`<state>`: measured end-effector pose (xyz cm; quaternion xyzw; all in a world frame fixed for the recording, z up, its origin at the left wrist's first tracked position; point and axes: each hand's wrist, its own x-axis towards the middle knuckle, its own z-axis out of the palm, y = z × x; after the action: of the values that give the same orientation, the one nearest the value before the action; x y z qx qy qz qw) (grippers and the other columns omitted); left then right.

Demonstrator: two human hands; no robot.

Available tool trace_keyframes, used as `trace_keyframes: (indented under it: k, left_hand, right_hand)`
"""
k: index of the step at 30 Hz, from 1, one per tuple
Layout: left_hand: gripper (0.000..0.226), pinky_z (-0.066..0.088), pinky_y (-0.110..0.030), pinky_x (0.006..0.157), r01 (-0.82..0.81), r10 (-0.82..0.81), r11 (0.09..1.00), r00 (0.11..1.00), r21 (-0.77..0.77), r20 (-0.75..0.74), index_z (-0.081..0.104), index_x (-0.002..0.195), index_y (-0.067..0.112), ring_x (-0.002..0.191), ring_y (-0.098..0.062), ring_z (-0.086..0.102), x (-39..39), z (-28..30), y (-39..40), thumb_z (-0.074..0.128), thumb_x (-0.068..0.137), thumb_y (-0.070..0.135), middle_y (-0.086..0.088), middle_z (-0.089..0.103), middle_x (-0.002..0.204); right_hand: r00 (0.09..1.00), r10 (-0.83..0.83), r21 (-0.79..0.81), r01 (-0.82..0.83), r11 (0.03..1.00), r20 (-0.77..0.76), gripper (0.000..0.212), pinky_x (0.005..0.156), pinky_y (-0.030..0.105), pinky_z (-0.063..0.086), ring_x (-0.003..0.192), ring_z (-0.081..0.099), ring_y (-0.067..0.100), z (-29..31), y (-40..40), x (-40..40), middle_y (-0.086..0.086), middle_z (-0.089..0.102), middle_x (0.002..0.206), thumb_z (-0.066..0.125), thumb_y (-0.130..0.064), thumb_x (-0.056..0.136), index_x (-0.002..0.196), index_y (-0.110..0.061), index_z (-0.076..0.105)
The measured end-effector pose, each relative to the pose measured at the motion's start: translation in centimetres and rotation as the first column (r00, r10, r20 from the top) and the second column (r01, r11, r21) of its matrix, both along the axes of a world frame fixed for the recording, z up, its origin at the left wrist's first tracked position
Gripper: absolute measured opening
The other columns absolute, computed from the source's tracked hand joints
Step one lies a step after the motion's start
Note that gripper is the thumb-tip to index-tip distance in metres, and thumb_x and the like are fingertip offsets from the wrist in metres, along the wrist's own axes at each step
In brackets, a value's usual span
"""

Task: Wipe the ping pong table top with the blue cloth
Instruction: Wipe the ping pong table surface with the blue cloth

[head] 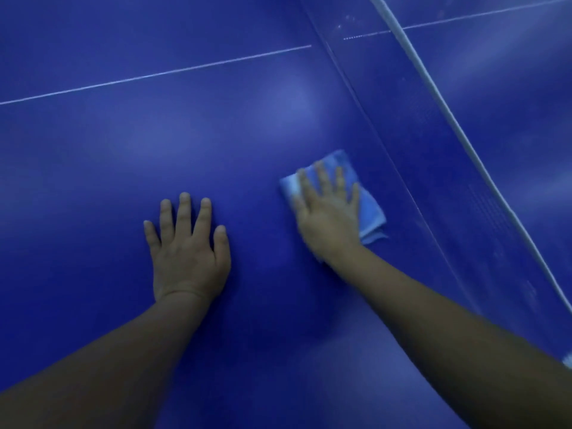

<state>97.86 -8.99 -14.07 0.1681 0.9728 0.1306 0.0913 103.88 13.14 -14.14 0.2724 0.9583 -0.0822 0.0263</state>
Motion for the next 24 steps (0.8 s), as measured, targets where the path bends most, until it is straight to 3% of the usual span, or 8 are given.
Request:
trace_keyframes:
  k: [3, 5, 6, 8, 11, 18, 21, 24]
  left_hand:
    - [0.069, -0.008, -0.051, 0.121, 0.0, 0.0, 1.0, 1.0, 0.007, 0.0, 0.024, 0.156, 0.024, 0.153, -0.027, -0.002, 0.0, 0.0, -0.2, 0.014, 0.094, 0.053, -0.004, 0.012, 0.166]
    - [0.066, -0.008, -0.051, 0.121, 0.002, -0.002, 1.0, 1.0, 0.011, 0.004, 0.023, 0.157, 0.025, 0.153, -0.026, -0.003, 0.1, -0.1, -0.2, 0.017, 0.096, 0.051, -0.004, 0.01, 0.166]
    - [0.064, -0.008, -0.051, 0.121, 0.005, -0.005, 1.0, 1.0, 0.013, 0.004, 0.023, 0.157, 0.024, 0.153, -0.026, -0.004, 0.1, -0.1, -0.3, 0.02, 0.098, 0.049, -0.003, 0.01, 0.166]
    - [0.061, -0.008, -0.052, 0.121, 0.011, -0.011, 1.0, 1.0, 0.02, 0.004, 0.022, 0.157, 0.024, 0.153, -0.026, -0.005, 0.1, -0.1, -0.4, 0.027, 0.1, 0.046, -0.003, 0.009, 0.166]
    - [0.062, -0.008, -0.052, 0.121, 0.022, -0.022, 0.999, 1.0, 0.04, -0.004, 0.02, 0.158, 0.023, 0.153, -0.025, -0.006, 0.3, 0.0, -0.4, 0.027, 0.1, 0.047, -0.004, 0.007, 0.166]
    - [0.062, -0.003, -0.054, 0.121, 0.245, -0.23, 0.963, 0.964, 0.111, -0.131, 0.035, 0.152, 0.022, 0.152, -0.027, 0.009, 1.1, 0.2, -0.7, 0.03, 0.095, 0.046, -0.006, 0.023, 0.163]
    - [0.062, 0.003, -0.055, 0.121, 0.256, -0.247, 0.962, 0.964, 0.095, -0.099, 0.047, 0.146, 0.022, 0.15, -0.028, 0.017, 0.8, -0.1, -0.5, 0.028, 0.093, 0.049, -0.007, 0.033, 0.159]
    - [0.06, 0.003, -0.055, 0.121, 0.26, -0.253, 0.962, 0.963, 0.078, -0.087, 0.047, 0.145, 0.023, 0.15, -0.026, 0.016, 0.6, -0.3, -0.4, 0.027, 0.096, 0.049, -0.005, 0.034, 0.158]
  right_hand:
    - [0.865, 0.502, -0.02, -0.502, 0.864, -0.02, 0.05, 0.12, 0.06, 0.011, 0.152, 0.016, 0.034, -0.4, -4.3, 8.8, 0.001, 0.025, 0.164, 0.029, -0.049, 0.104, 0.152, -0.035, 0.037]
    - [0.773, 0.634, -0.003, -0.634, 0.773, 0.001, 0.051, 0.119, 0.06, 0.015, 0.151, 0.021, 0.035, -0.1, -2.0, 11.5, 0.002, 0.029, 0.163, 0.031, -0.049, 0.104, 0.151, -0.034, 0.04]
    - [0.818, 0.575, 0.017, -0.576, 0.817, 0.026, 0.054, 0.118, 0.062, 0.016, 0.151, 0.02, 0.036, -0.1, 0.0, 11.0, 0.003, 0.028, 0.163, 0.028, -0.051, 0.102, 0.152, -0.032, 0.038]
    - [0.988, 0.142, -0.002, -0.142, 0.99, 0.068, 0.059, 0.12, 0.06, 0.011, 0.154, 0.009, 0.033, 0.5, 3.7, 9.0, 0.001, 0.018, 0.166, 0.019, -0.054, 0.101, 0.156, -0.034, 0.028]
    - [0.898, -0.439, -0.045, 0.44, 0.897, 0.017, 0.055, 0.121, 0.059, 0.004, 0.154, 0.003, 0.029, 0.5, 3.5, 9.1, -0.002, 0.011, 0.168, 0.021, -0.051, 0.105, 0.158, -0.035, 0.02]
    - [0.994, 0.095, -0.061, -0.098, 0.993, -0.047, 0.055, 0.12, 0.055, -0.001, 0.154, 0.005, 0.028, 0.1, -3.2, 0.0, -0.003, 0.017, 0.167, 0.025, -0.053, 0.103, 0.155, -0.037, 0.029]
    - [0.998, -0.061, -0.041, 0.059, 0.997, -0.033, 0.054, 0.121, 0.055, 0.002, 0.153, 0.007, 0.029, 0.1, 2.1, -4.6, -0.004, 0.016, 0.167, 0.028, -0.053, 0.104, 0.155, -0.036, 0.028]
    - [0.955, -0.296, -0.013, 0.295, 0.955, -0.033, 0.054, 0.121, 0.056, 0.005, 0.154, 0.006, 0.028, 0.0, 5.6, 0.9, -0.002, 0.012, 0.167, 0.023, -0.051, 0.105, 0.157, -0.035, 0.022]
